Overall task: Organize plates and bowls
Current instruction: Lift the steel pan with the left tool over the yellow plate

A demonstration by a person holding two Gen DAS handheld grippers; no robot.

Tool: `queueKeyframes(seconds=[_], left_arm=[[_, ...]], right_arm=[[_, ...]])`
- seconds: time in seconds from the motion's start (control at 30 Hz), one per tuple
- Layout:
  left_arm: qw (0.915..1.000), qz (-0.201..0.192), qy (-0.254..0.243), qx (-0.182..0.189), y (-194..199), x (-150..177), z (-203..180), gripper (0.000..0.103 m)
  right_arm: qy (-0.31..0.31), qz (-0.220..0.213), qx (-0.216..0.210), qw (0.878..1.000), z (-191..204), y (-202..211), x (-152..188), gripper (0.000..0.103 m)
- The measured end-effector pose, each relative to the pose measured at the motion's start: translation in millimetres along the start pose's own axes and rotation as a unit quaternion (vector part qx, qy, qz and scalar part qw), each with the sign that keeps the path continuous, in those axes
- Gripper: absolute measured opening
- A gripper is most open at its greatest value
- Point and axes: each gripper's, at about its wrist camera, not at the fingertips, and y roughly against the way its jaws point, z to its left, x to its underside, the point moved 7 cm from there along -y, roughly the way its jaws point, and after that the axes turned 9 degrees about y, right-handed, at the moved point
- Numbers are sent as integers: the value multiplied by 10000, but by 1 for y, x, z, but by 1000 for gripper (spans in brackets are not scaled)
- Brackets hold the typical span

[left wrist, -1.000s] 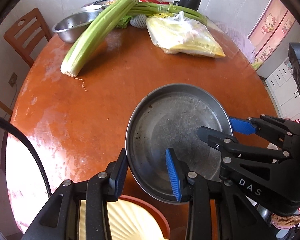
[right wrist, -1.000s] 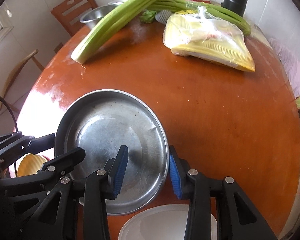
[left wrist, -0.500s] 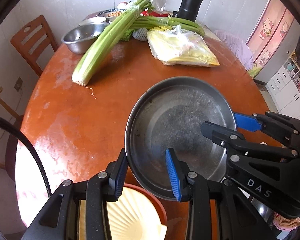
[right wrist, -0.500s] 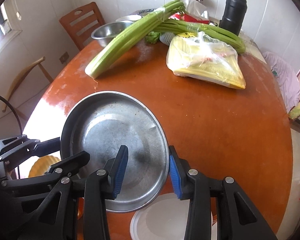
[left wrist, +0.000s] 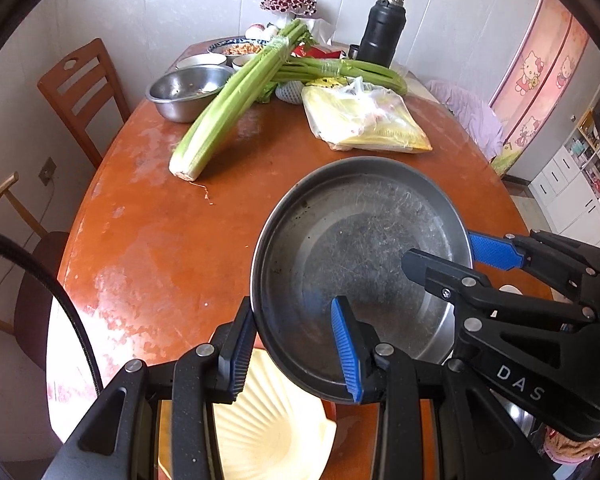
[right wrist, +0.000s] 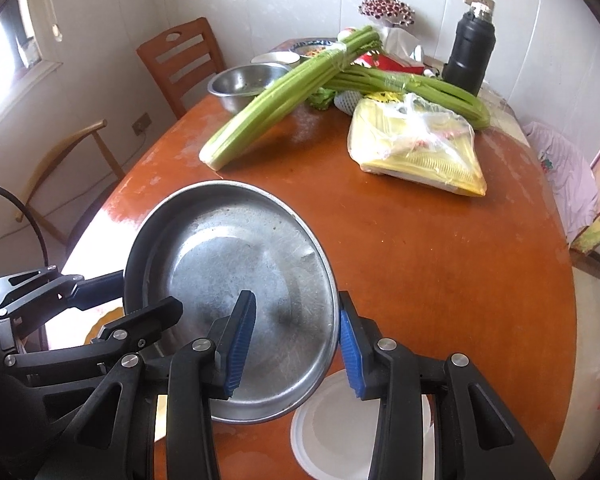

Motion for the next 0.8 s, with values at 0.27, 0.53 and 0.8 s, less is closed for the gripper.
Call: queueKeyframes(seconds=[0.27, 0.53, 0.8], left_arm=[[9999, -146, 57, 28, 18, 5, 11, 37], [9995, -276, 167, 7, 37, 15, 31, 37], [9990, -347, 295, -12, 50, 26, 49, 37]], right_arm=[[94, -81, 14, 9999, 16, 13, -1, 42], [252, -178, 6, 9995, 42, 25, -2, 42], [417, -201, -29, 9989, 69, 30, 1, 42]])
